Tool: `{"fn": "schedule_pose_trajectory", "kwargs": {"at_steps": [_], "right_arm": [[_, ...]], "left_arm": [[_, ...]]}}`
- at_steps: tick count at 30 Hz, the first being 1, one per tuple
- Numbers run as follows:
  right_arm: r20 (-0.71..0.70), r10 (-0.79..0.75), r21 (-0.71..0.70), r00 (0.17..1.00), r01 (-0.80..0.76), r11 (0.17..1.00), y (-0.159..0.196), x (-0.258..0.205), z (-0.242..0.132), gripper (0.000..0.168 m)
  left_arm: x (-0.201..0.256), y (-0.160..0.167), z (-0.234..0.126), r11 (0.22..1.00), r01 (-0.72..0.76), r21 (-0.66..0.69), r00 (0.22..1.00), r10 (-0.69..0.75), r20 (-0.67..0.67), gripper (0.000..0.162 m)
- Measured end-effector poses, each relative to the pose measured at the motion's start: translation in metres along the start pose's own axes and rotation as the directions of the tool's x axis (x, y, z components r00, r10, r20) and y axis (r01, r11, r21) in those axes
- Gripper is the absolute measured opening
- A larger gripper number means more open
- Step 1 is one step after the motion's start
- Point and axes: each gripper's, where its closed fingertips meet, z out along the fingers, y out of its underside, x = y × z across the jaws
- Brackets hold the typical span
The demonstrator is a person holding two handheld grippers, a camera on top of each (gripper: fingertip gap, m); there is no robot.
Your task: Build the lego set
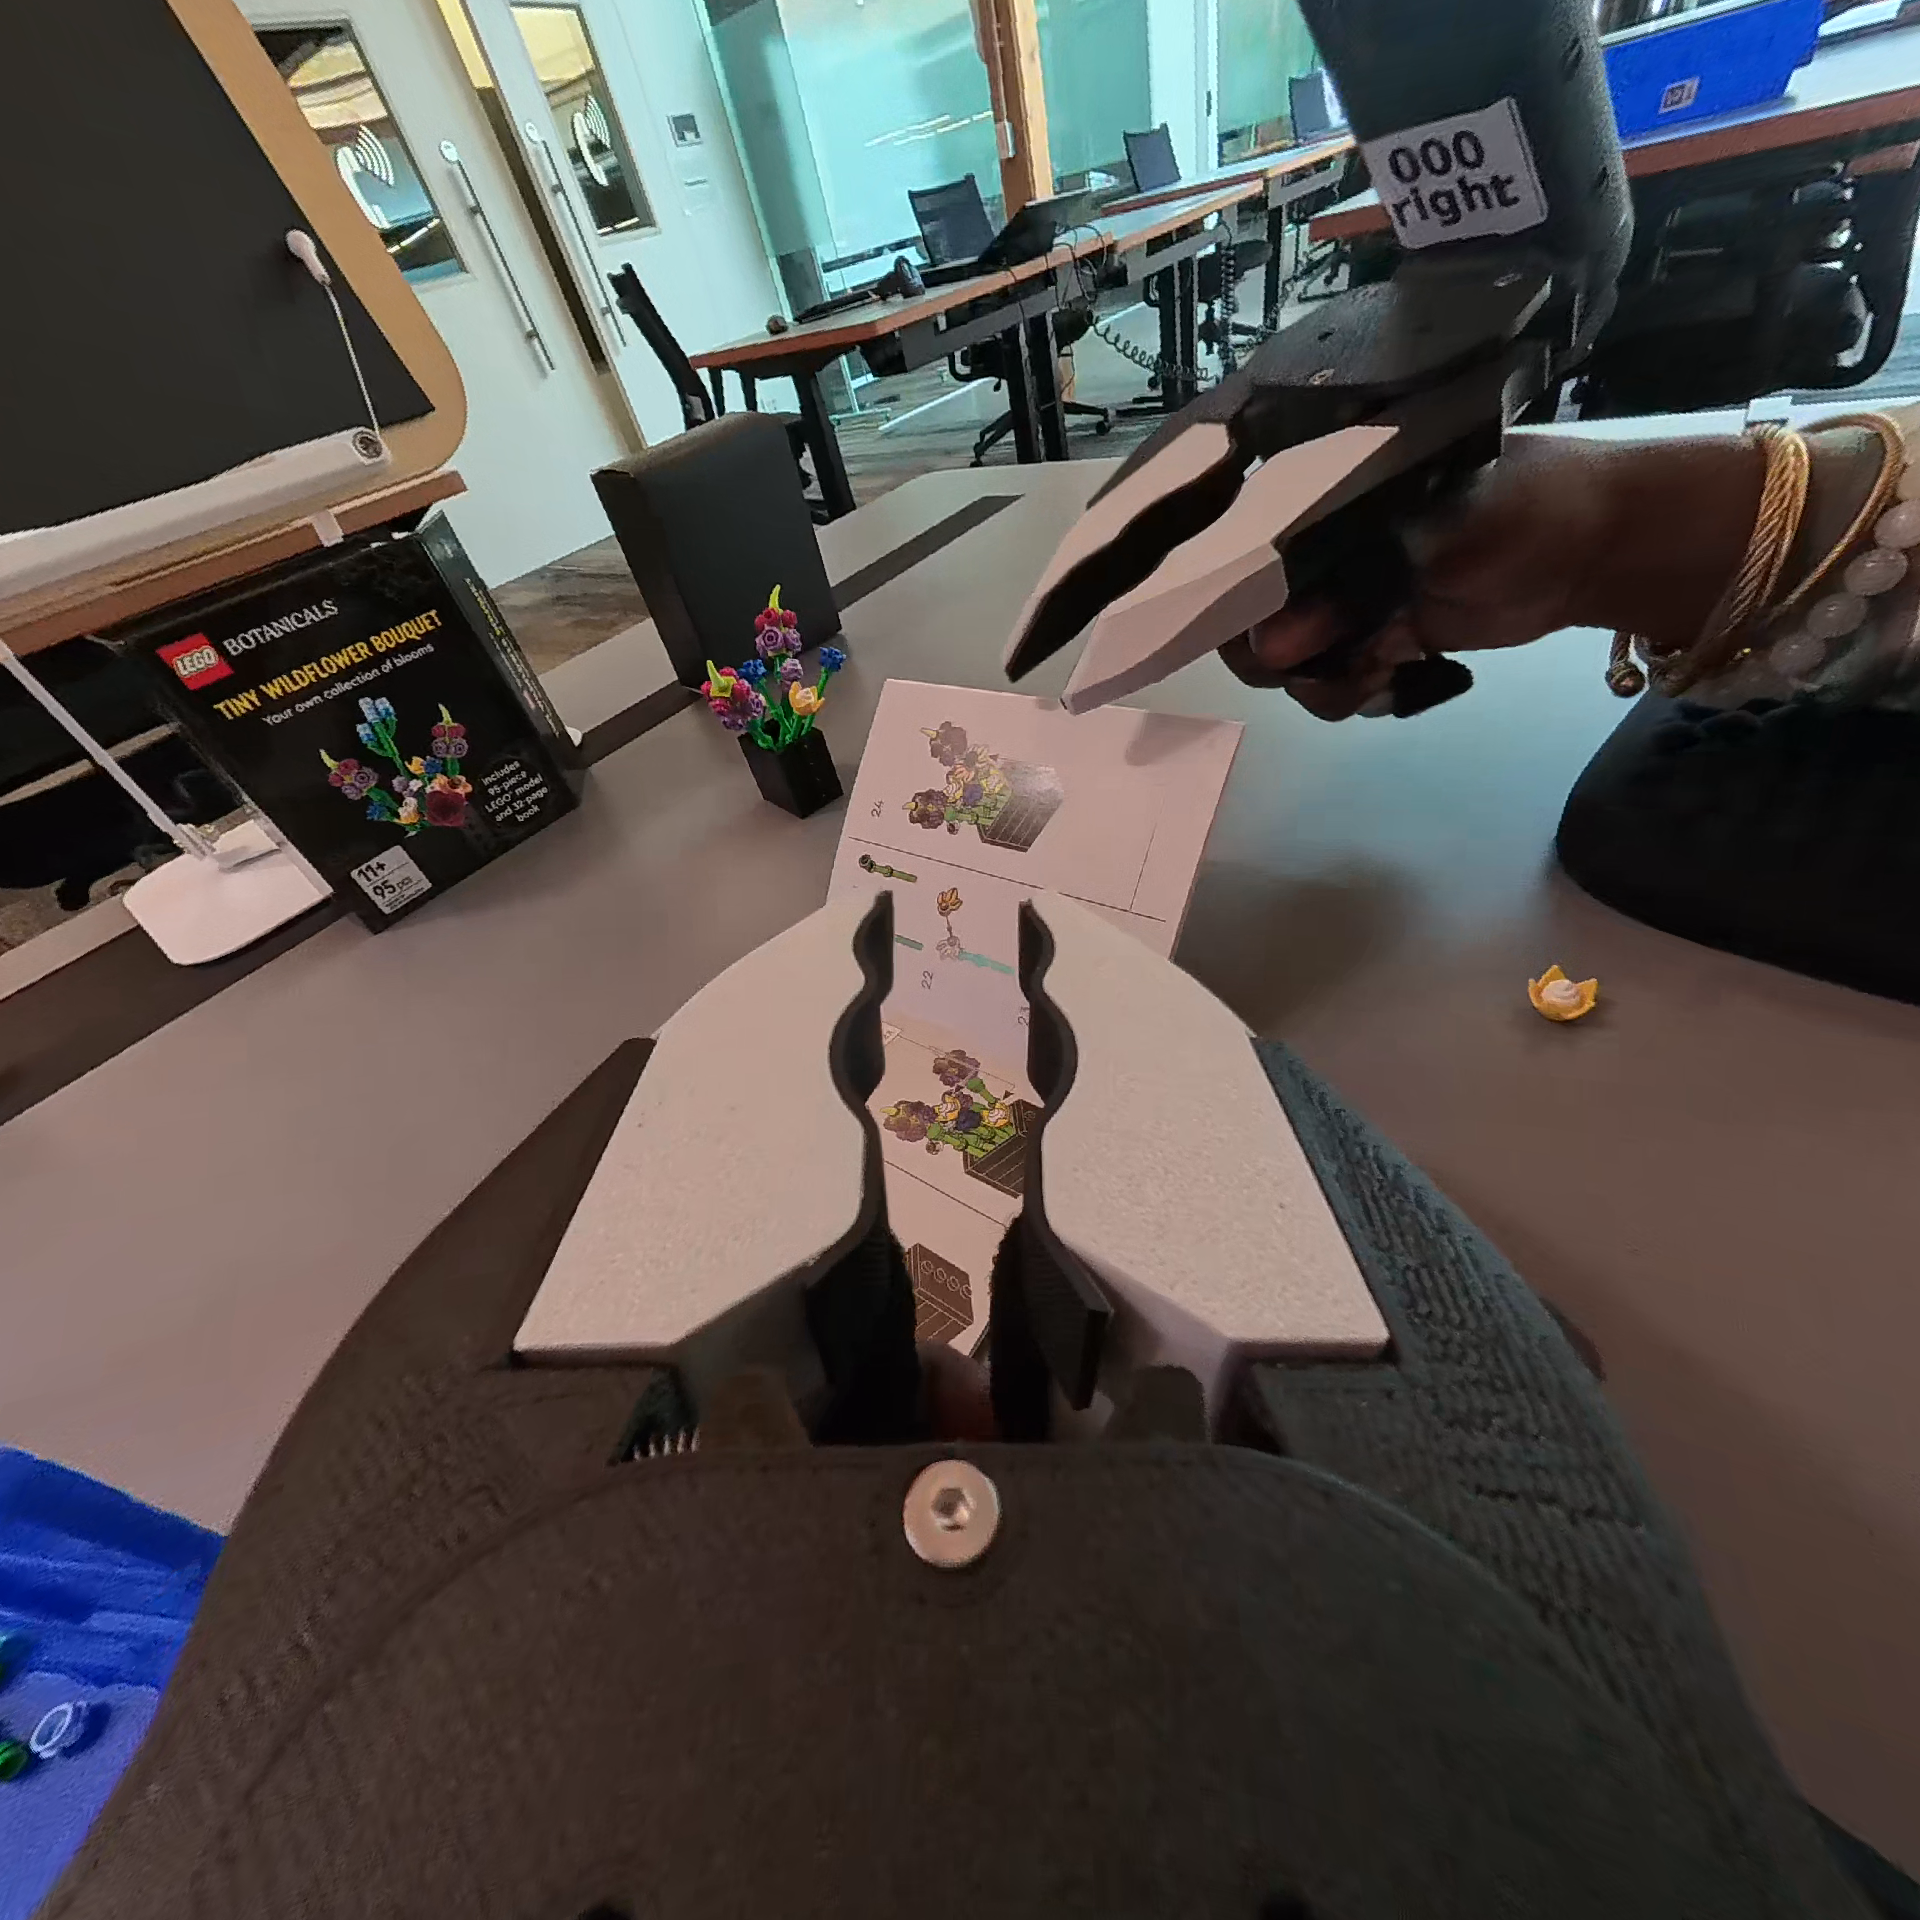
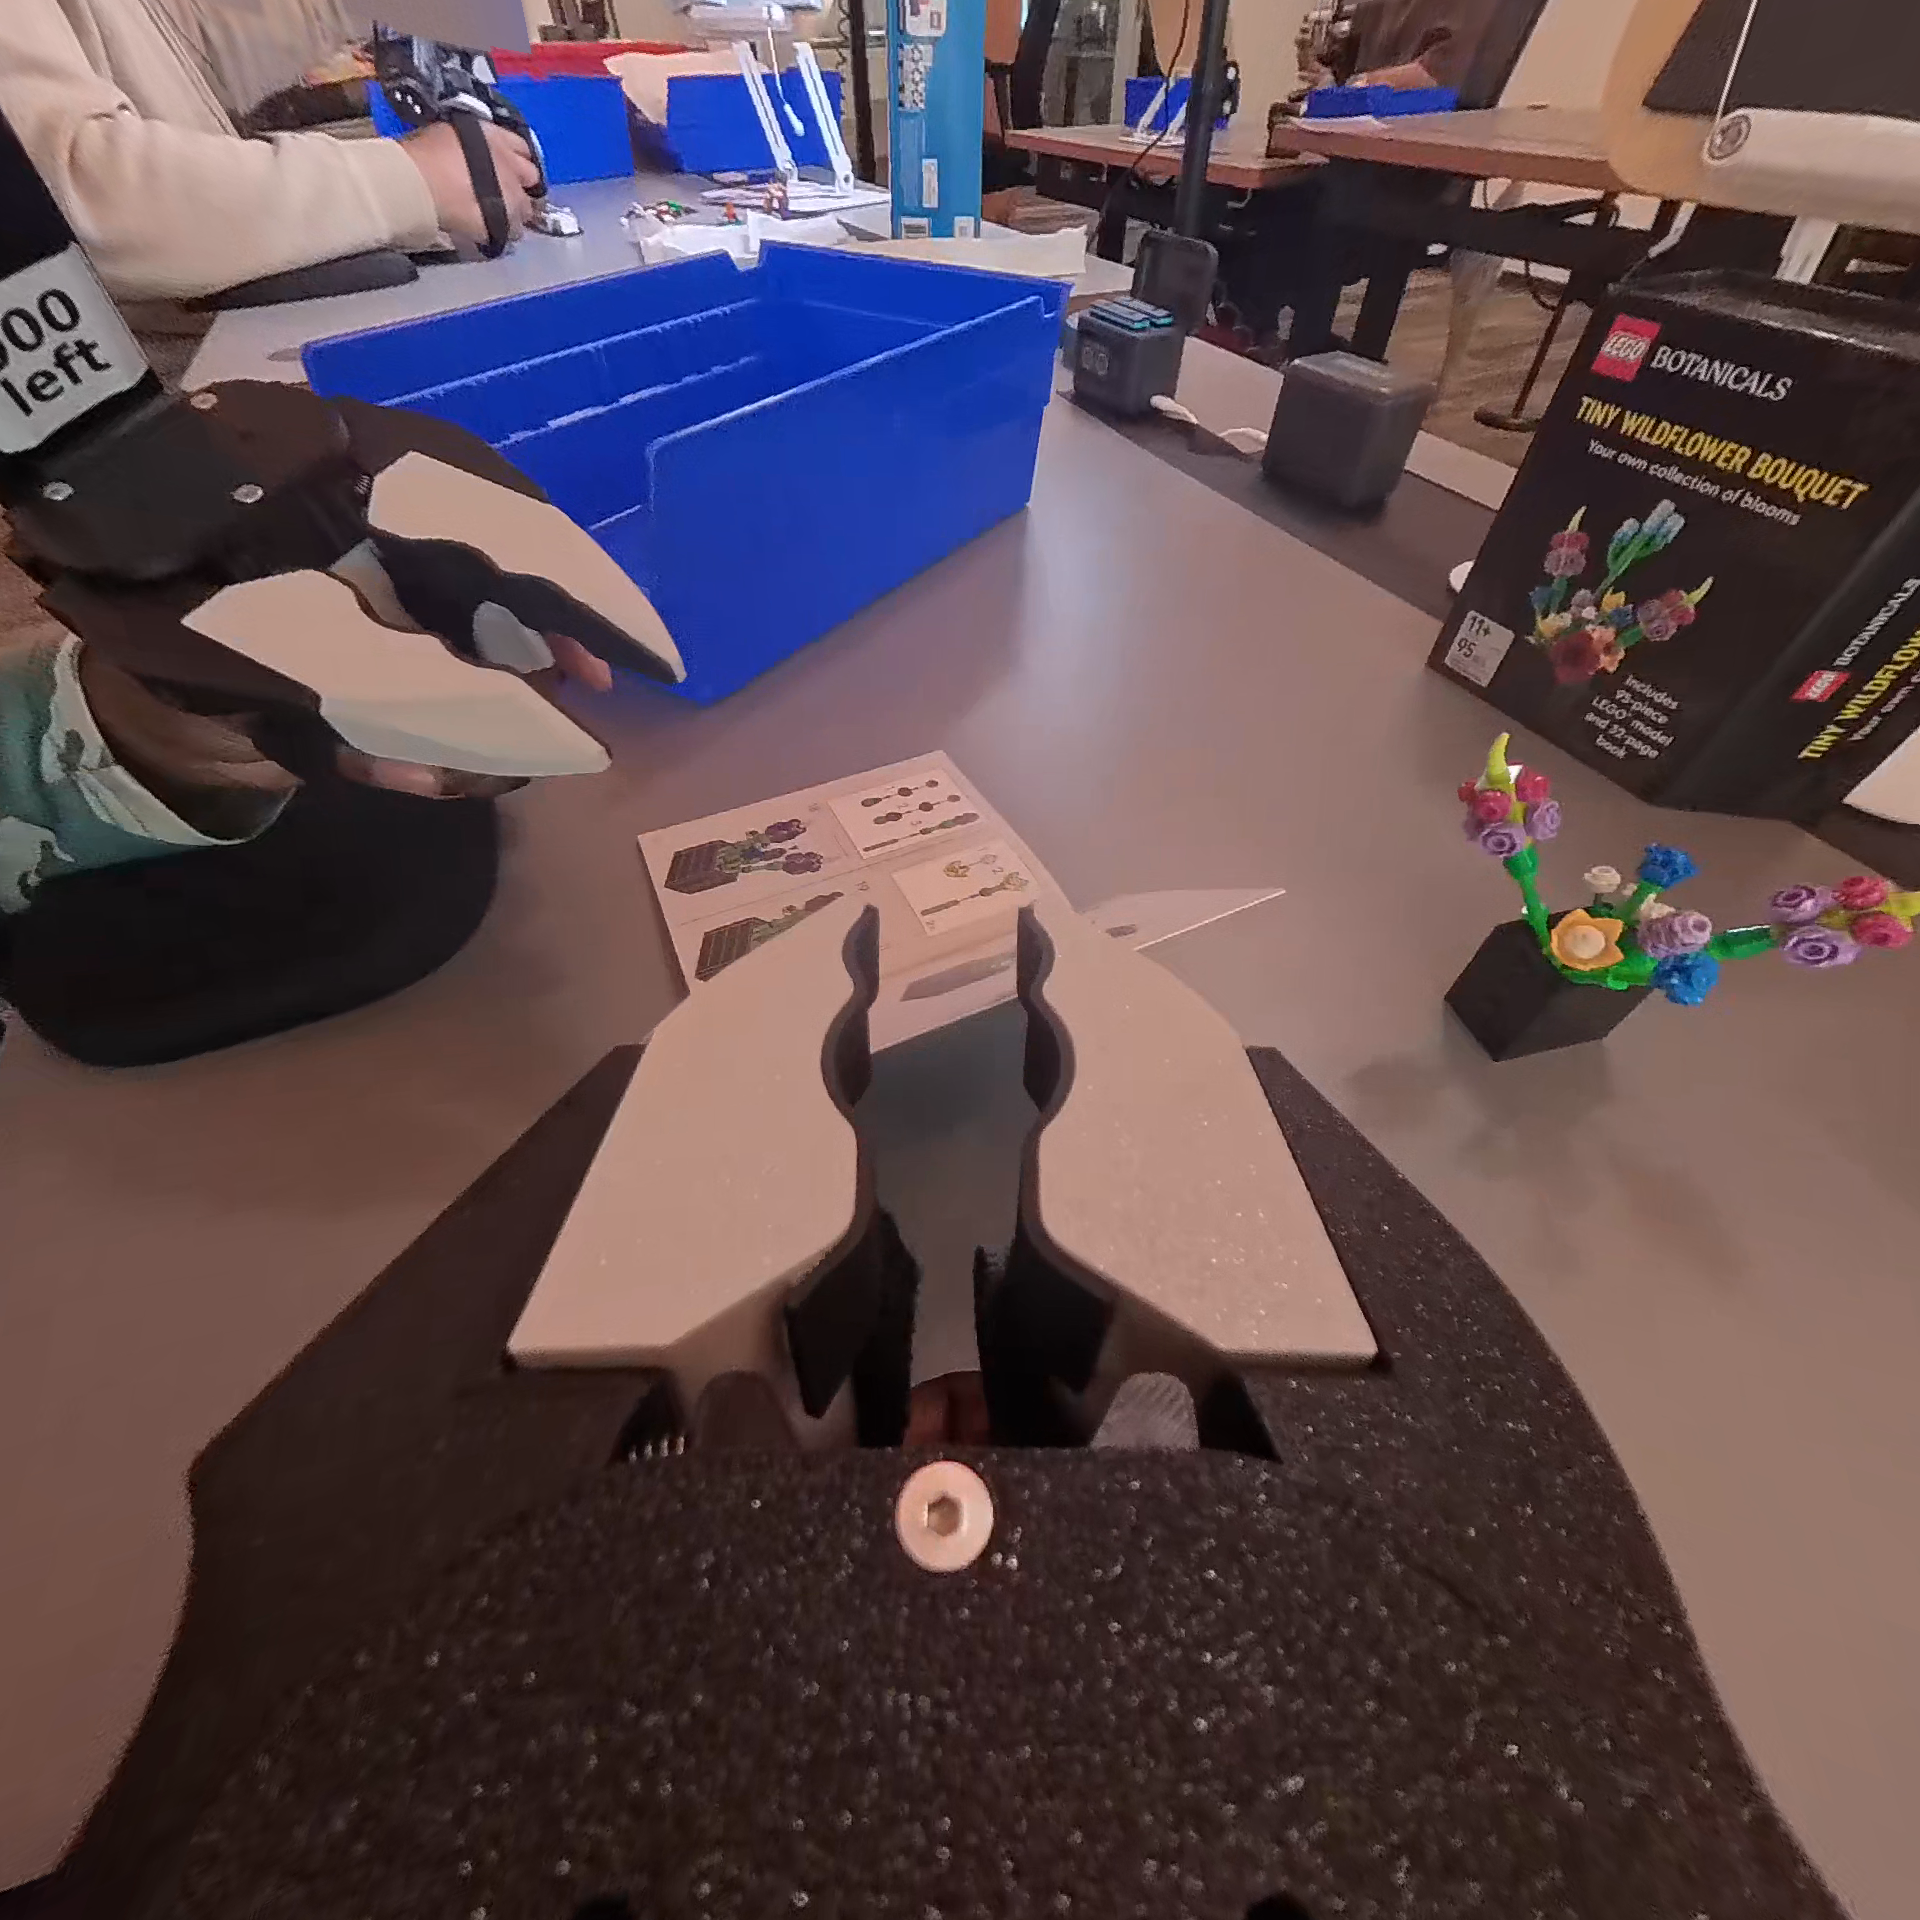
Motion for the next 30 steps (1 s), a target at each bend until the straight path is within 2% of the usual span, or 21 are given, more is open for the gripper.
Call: {"fn": "schedule_pose_trajectory", "kwargs": {"at_steps": [3,8,11,18,22,27,30], "right_arm": [[0.002,-0.007,0.025,1.0,0.007,1.0,-0.004,-0.003,0.0,0.026],[-0.065,-0.158,0.092,0.985,0.164,0.982,-0.019,-0.007,-0.005,0.025],[-0.052,-0.172,0.101,0.984,0.177,0.979,-0.019,-0.011,-0.002,0.024],[-0.037,-0.261,-0.102,0.964,0.257,0.961,0.015,-0.011,0.014,0.024],[-0.084,-0.186,-0.308,0.979,0.153,0.939,0.047,0.005,0.014,0.018],[0.001,-0.131,-0.311,0.991,0.125,0.942,0.05,-0.006,0.013,0.017],[-0.012,-0.15,-0.345,0.989,0.137,0.929,0.053,-0.004,0.011,0.018]], "left_arm": [[-0.002,-0.001,-0.001,1.0,0.007,0.012,1.0,-0.007,0.012,0.022],[-0.003,-0.007,-0.003,0.996,-0.052,0.075,0.998,0.049,0.036,0.025],[-0.001,-0.005,-0.002,0.995,-0.075,0.072,0.997,0.073,0.031,0.025],[-0.007,-0.006,-0.006,0.997,-0.044,0.069,0.998,0.04,0.048,0.016],[-0.01,-0.007,-0.007,0.996,-0.033,0.085,0.998,0.027,0.063,0.017],[-0.008,-0.006,-0.006,0.996,-0.057,0.069,0.996,0.053,0.066,0.019],[-0.006,-0.004,-0.005,0.996,-0.069,0.057,0.996,0.065,0.062,0.019]]}}
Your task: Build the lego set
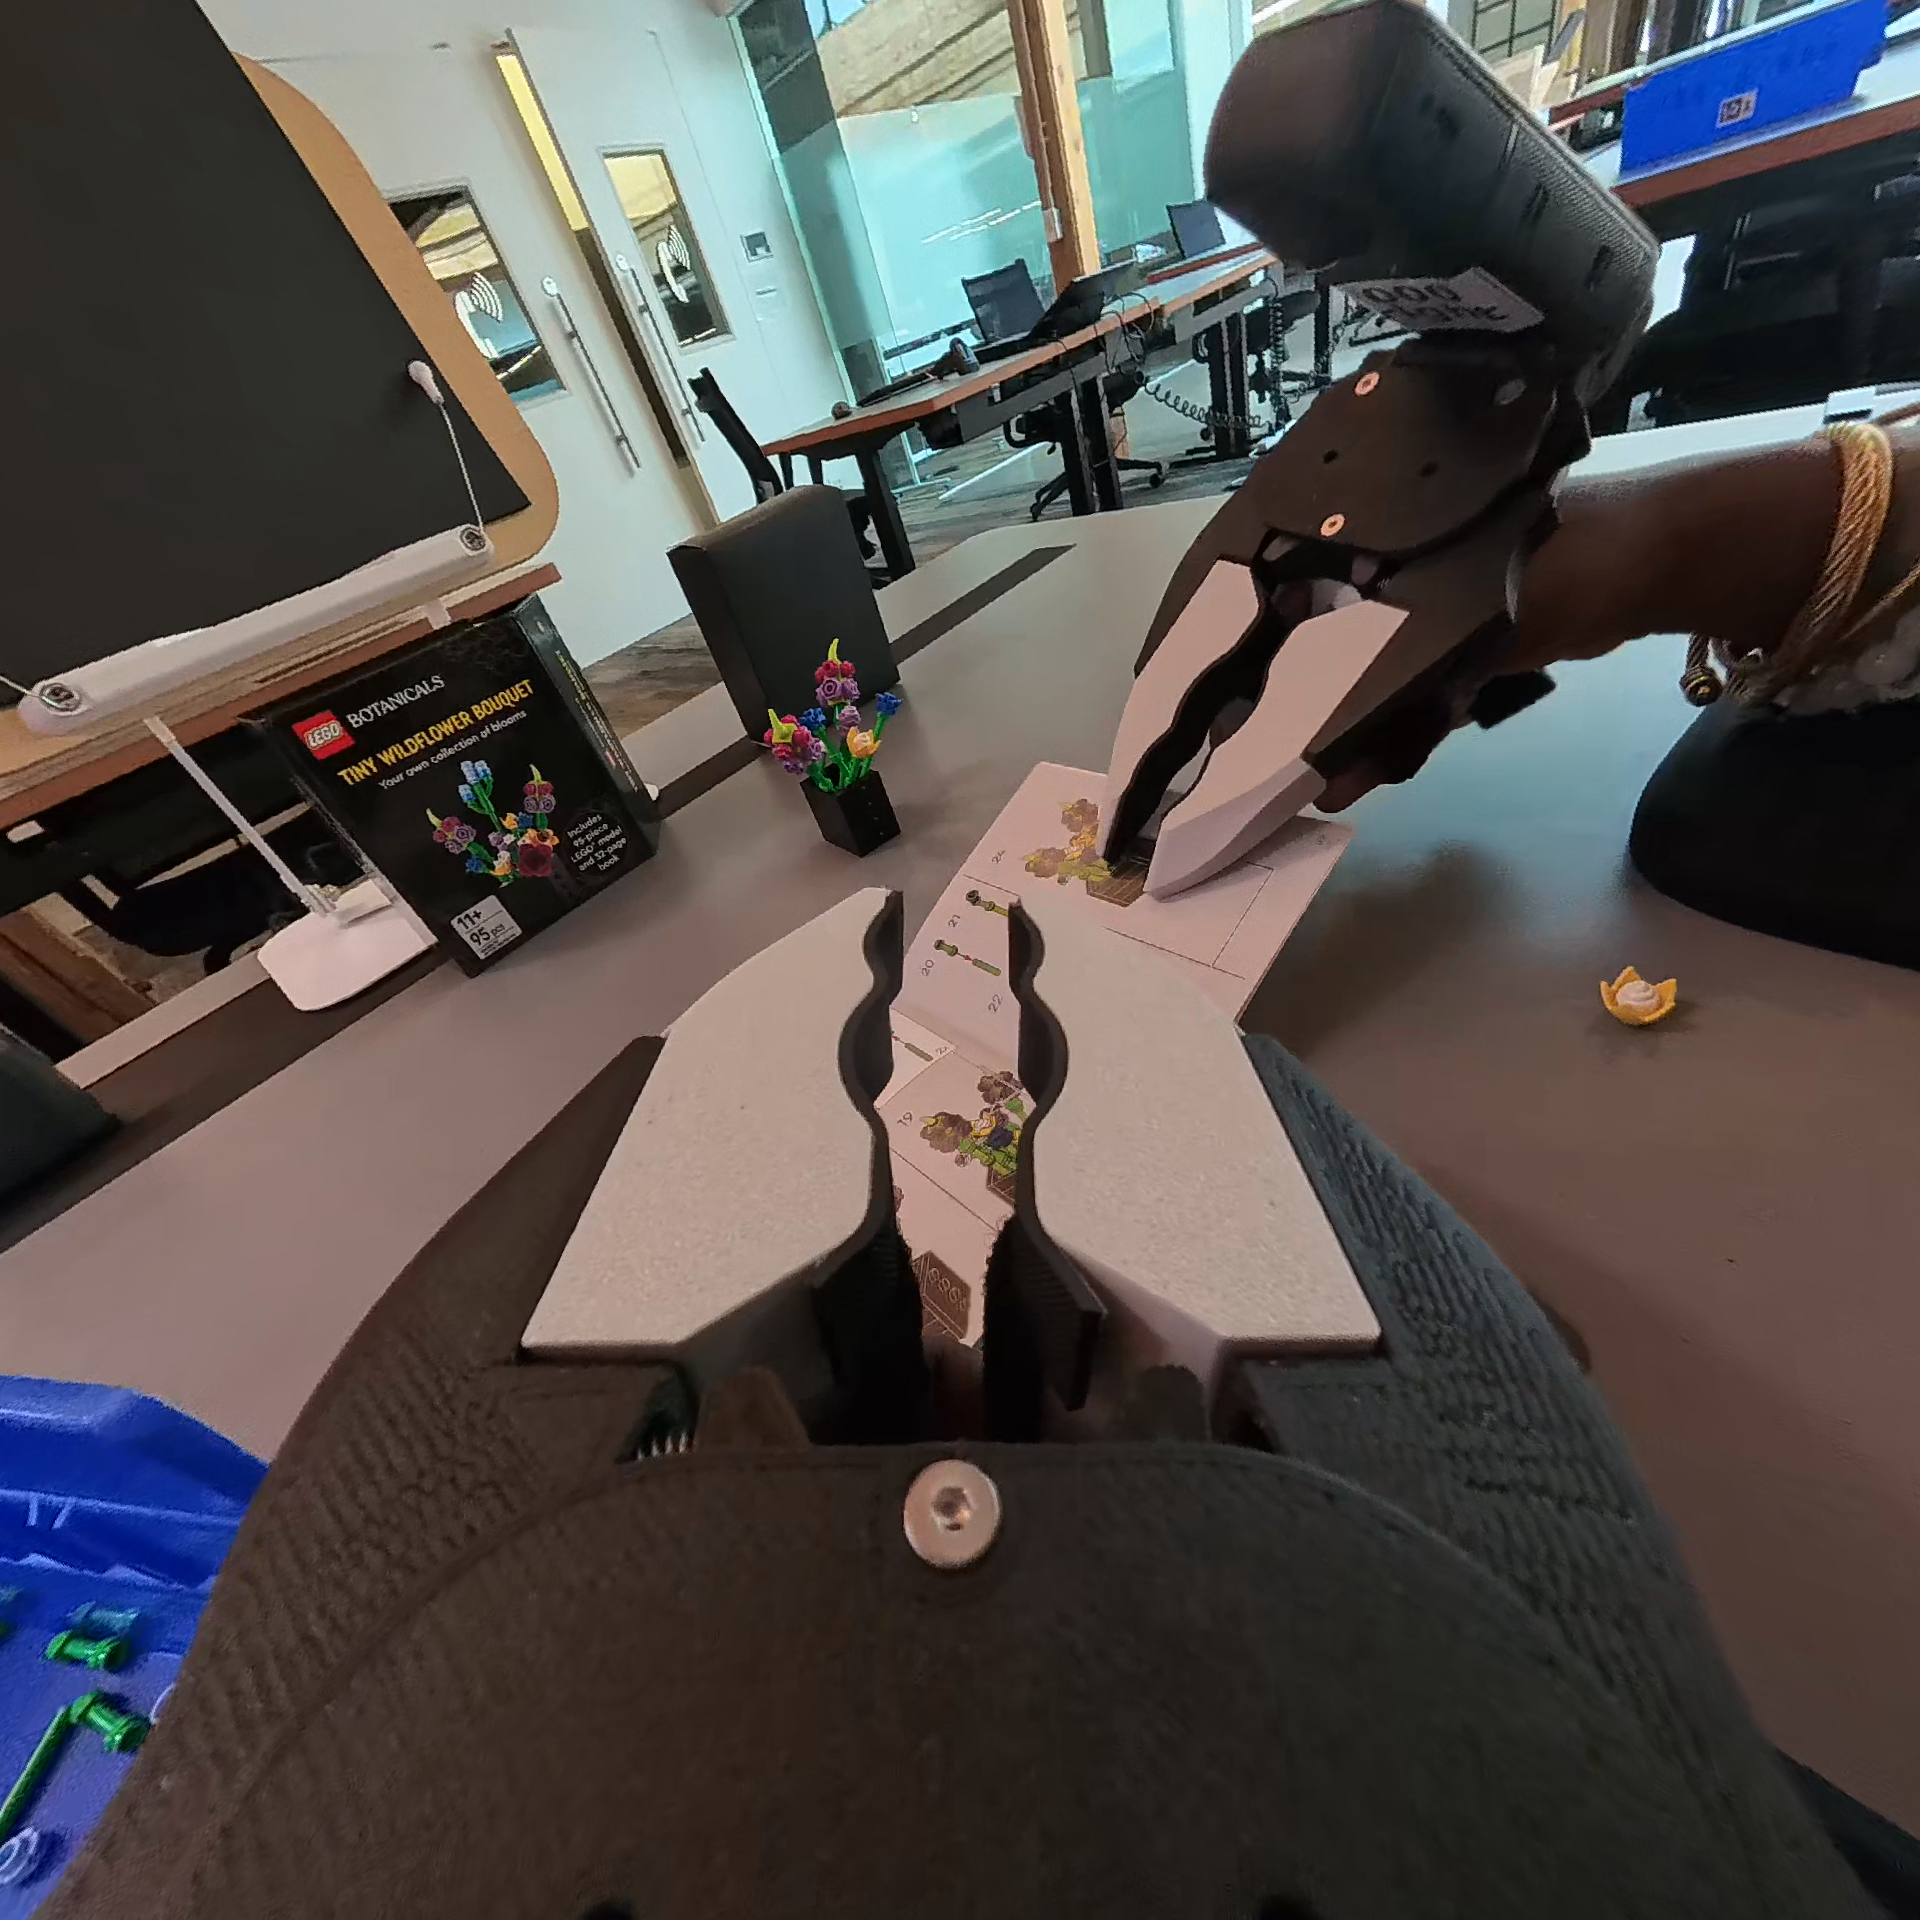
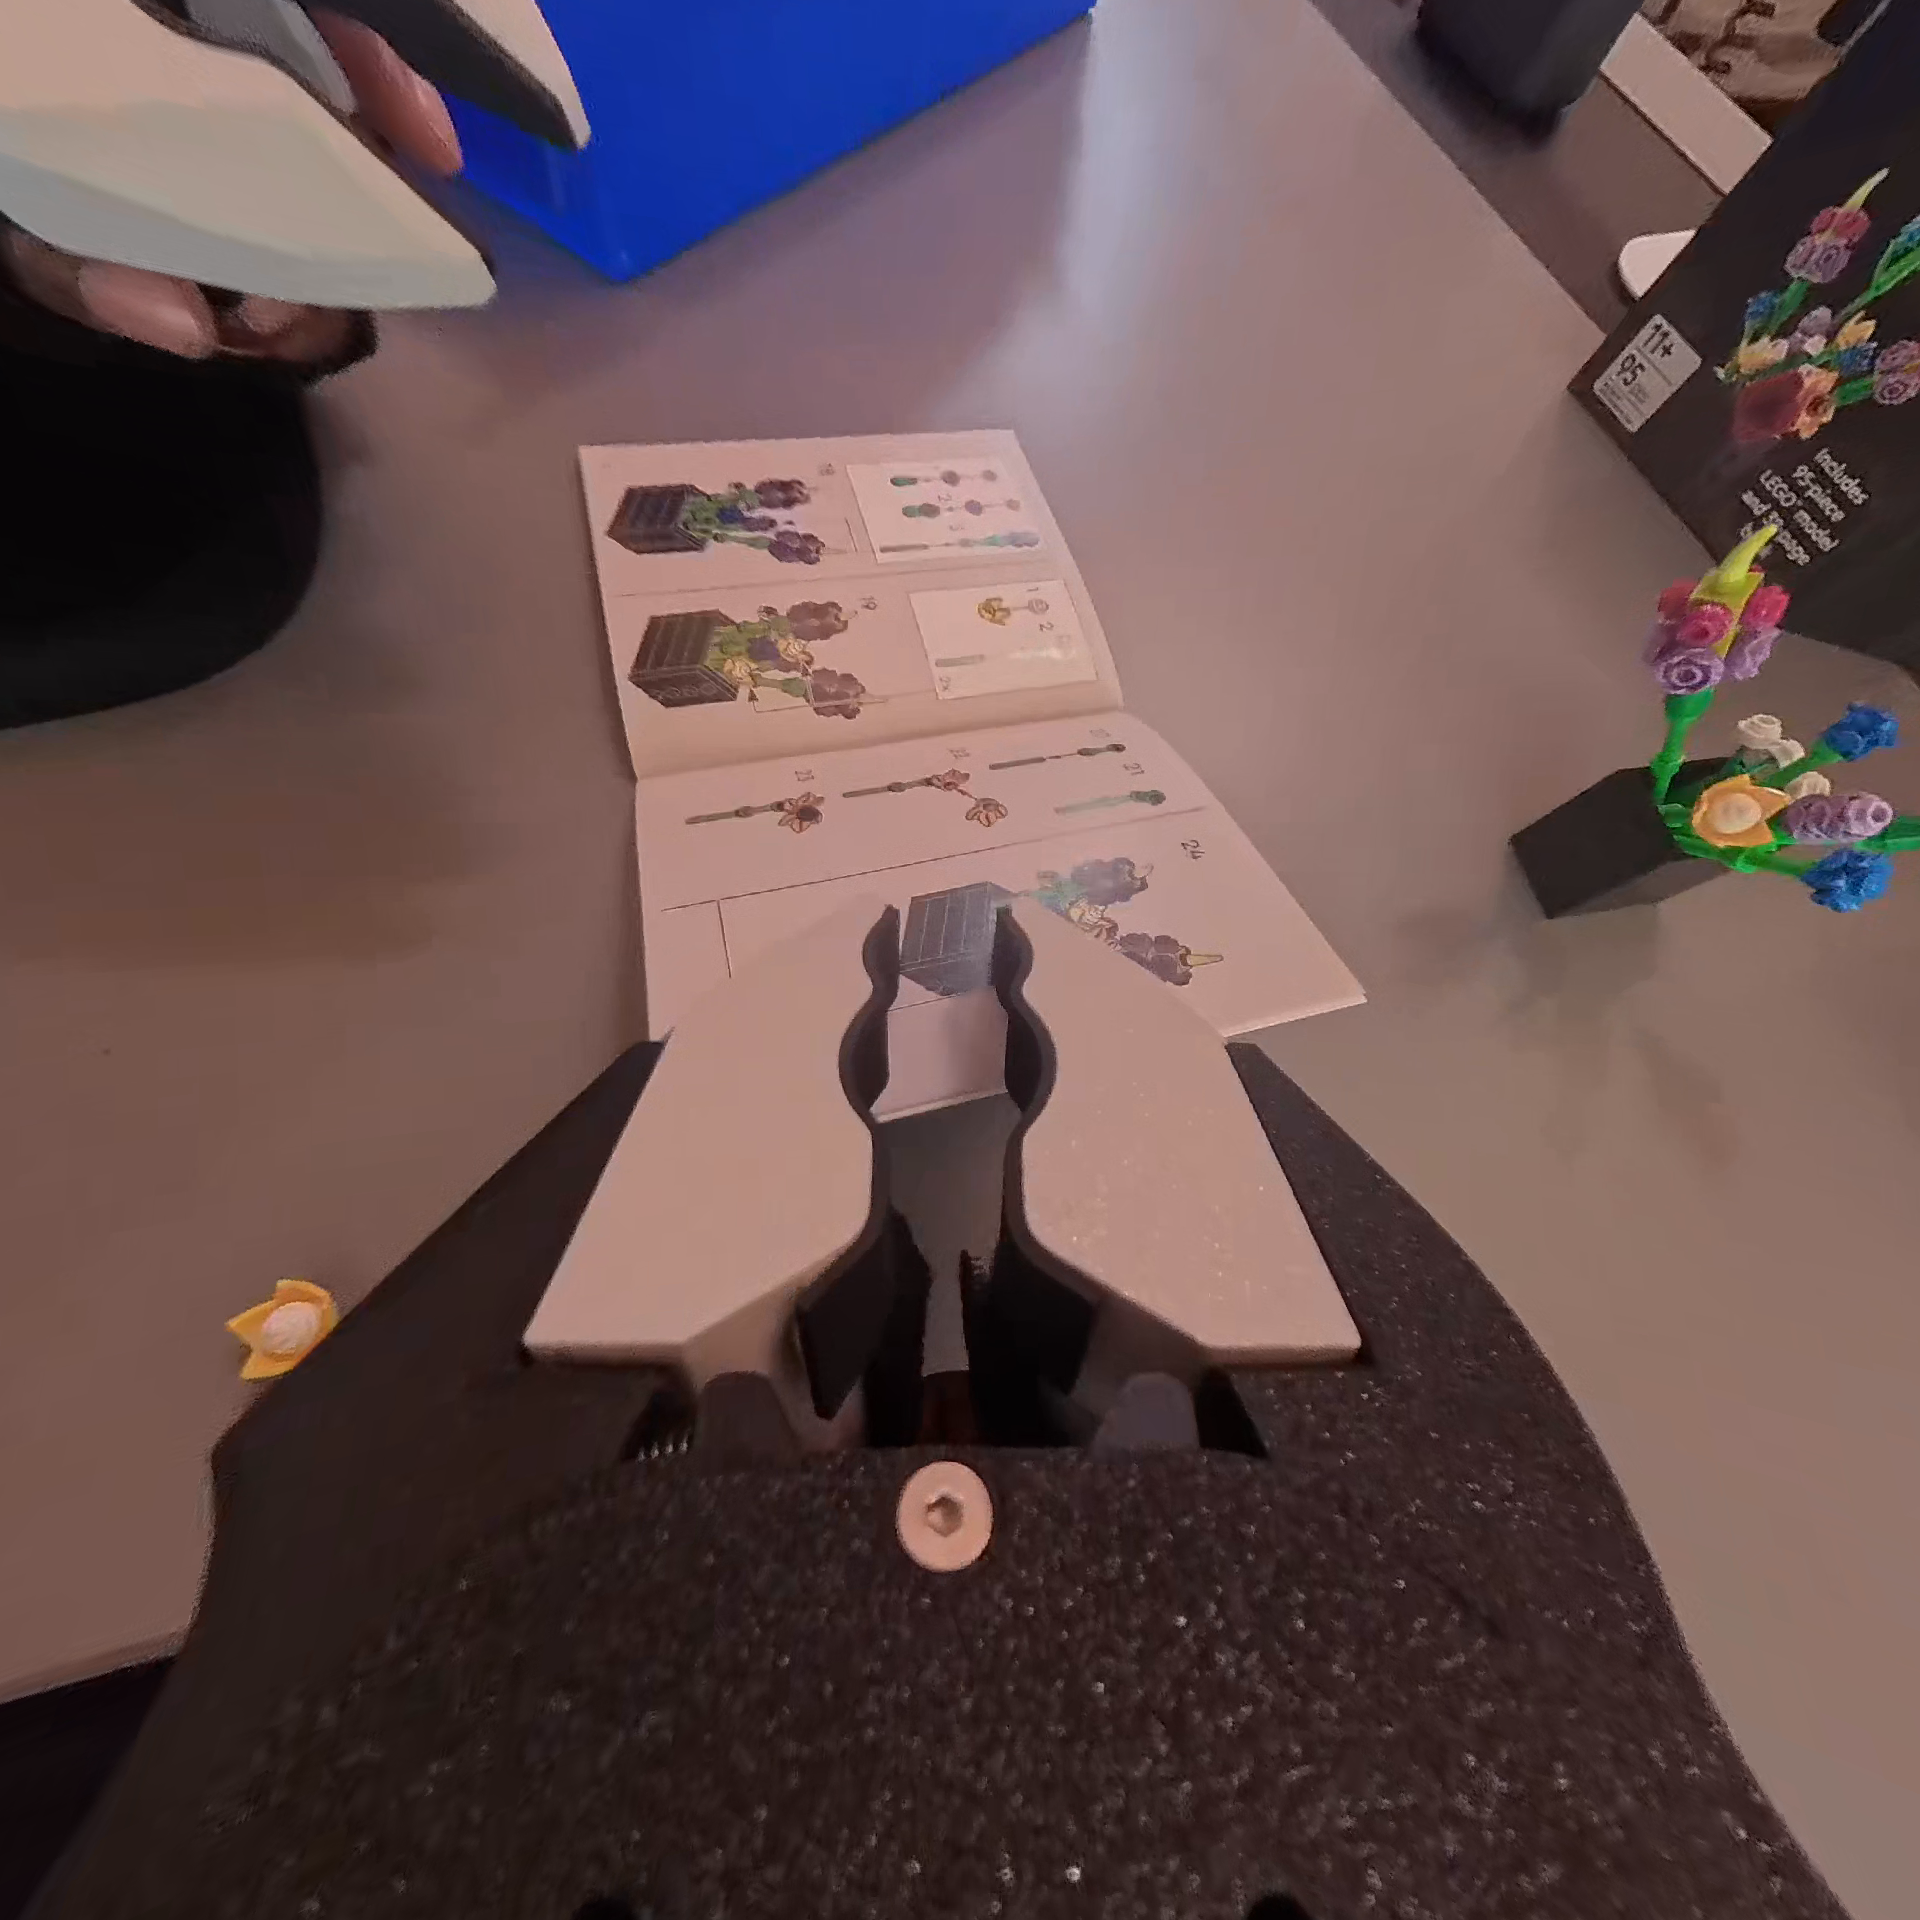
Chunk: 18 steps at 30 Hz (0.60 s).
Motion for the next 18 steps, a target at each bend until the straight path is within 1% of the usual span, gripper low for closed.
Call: {"fn": "schedule_pose_trajectory", "kwargs": {"at_steps": [2,6,8,18], "right_arm": [[-0.01,0.011,-0.035,1.0,-0.011,0.999,0.005,0.002,0.0,0.018],[0.021,0.129,-0.104,0.991,-0.126,0.987,0.02,0.005,-0.001,0.018],[0.02,0.164,-0.146,0.986,-0.159,0.976,0.029,0.007,-0.002,0.018],[0.014,0.162,-0.207,0.987,-0.156,0.966,0.04,0.007,-0.001,0.018]], "left_arm": [[0.0,0.001,0.0,1.0,-0.001,-0.005,1.0,0.001,-0.002,0.02],[0.0,0.002,0.001,1.0,0.001,-0.013,1.0,-0.001,0.0,0.02],[0.0,0.003,0.001,1.0,0.001,-0.018,1.0,-0.001,-0.001,0.02],[0.004,0.007,0.003,0.999,-0.027,-0.044,1.0,0.027,-0.015,0.021]]}}
